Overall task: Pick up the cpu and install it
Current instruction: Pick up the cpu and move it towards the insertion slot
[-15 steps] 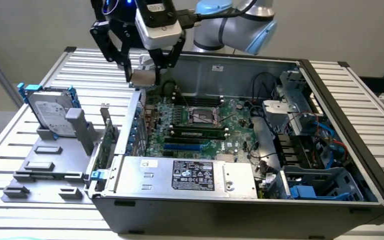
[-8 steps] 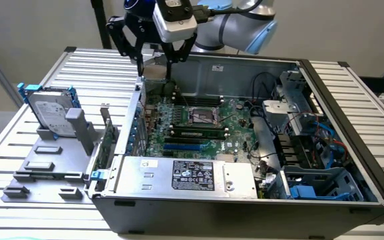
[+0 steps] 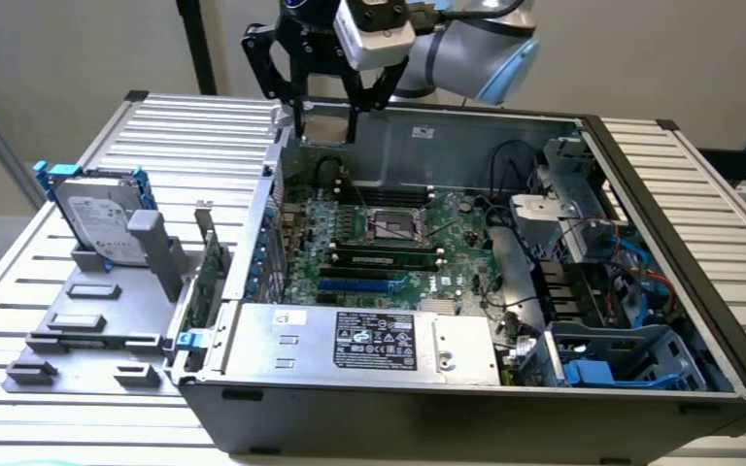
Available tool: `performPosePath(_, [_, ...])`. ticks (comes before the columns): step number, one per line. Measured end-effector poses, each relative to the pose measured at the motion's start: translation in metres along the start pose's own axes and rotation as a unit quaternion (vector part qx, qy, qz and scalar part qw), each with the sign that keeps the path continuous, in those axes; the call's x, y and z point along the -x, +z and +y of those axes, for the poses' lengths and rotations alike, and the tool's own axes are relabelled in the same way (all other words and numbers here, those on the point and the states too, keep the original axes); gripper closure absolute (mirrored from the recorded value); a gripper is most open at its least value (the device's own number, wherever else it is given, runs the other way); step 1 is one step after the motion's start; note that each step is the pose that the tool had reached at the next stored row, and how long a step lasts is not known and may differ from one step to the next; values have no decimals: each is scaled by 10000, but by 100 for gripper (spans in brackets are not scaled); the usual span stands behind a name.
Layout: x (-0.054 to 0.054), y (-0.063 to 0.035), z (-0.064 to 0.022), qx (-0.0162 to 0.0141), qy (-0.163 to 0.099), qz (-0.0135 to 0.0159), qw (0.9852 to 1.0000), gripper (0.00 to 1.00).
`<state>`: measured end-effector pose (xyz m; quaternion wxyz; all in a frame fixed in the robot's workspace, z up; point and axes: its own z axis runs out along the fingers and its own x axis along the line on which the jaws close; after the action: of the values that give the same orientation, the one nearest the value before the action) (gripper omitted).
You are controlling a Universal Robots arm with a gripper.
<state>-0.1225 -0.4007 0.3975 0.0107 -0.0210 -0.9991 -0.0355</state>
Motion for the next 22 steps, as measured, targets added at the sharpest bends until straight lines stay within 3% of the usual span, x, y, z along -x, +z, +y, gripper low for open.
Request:
performPosePath(8, [327,48,178,0,0,0,10000,45])
performPosePath(14, [578,145,286,0,0,0,10000,45])
performPosePath(22, [707,265,435,0,-3,-13,10000,45])
